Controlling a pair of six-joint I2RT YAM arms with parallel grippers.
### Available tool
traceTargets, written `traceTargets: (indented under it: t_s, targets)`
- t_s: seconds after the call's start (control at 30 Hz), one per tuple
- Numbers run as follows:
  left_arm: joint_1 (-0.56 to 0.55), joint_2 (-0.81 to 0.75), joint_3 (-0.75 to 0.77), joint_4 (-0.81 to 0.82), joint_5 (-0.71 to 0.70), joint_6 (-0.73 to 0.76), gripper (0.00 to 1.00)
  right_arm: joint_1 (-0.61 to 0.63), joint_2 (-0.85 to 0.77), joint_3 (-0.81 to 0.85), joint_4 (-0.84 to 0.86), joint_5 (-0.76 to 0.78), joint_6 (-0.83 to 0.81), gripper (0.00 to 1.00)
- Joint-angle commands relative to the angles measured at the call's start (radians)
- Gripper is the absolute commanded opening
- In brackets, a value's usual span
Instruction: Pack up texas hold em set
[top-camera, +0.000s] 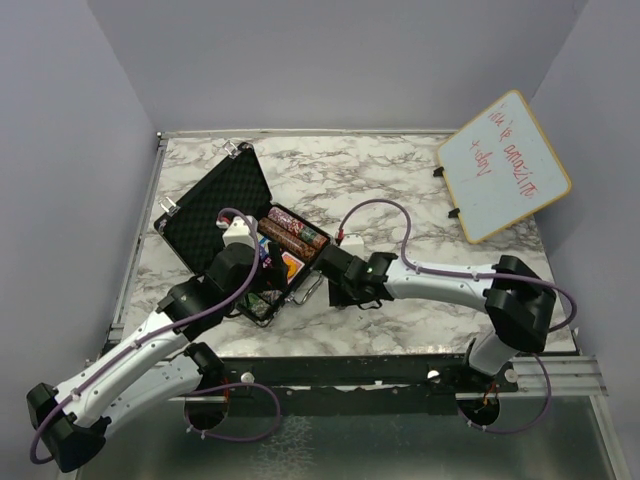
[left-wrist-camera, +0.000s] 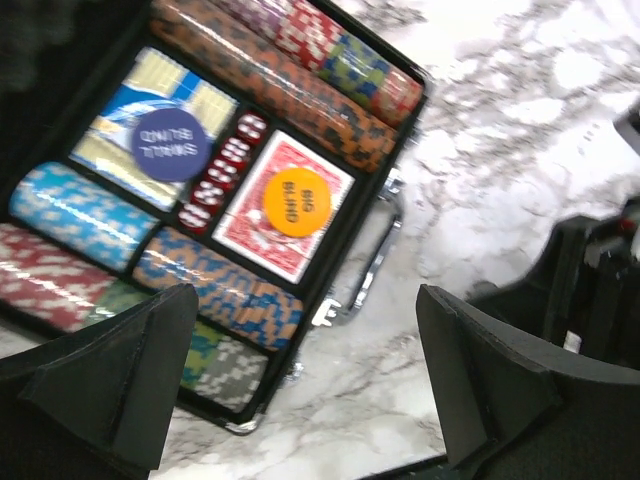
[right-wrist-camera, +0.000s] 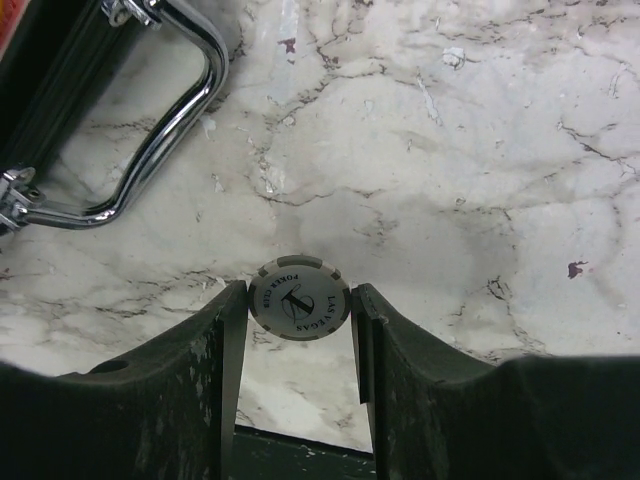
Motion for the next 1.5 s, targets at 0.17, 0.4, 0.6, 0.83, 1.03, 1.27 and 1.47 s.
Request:
traceTargets:
  t_s: [0.17,0.4,0.6,0.83,1.03,1.27,1.47]
  targets:
    - [-0.005,-0.006,-0.155,0.298,0.297,-0.1,0.99,-0.068,-0.188,-0.127,0.178,-0.071,0.111,0.47]
    - [-0.006,0.027,-0.192,0.43,0.369,-0.105,0.91,-0.075,-0.295,-0.143,0.24,-0.079,0.212,0.47]
    - [-0.005,0.042,-0.222,0.533,0.426,-0.121,0.84,-0.076,-0.33,-0.139,0.3,-0.104,0.262,0.47]
    - [-0.005,0.04,-0.239,0.596,0.424,-0.149,0.69,-0.078,-0.313,-0.104,0.308,-0.138,0.299,0.47]
    - [-0.005,0.059,-0.23,0.583,0.425,-0.157,0.57,-0.089,-0.309,-0.106,0.346,-0.165,0.328,0.47]
    - [-0.005,0.038,-0.234,0.583,0.426,-0.165,0.53,-0.102,-0.295,-0.099,0.358,-0.162,0.343,0.47]
    - [-0.005,0.023,-0.256,0.599,0.424,-0.185,0.56,-0.106,-0.294,-0.113,0.407,-0.196,0.351,0.47]
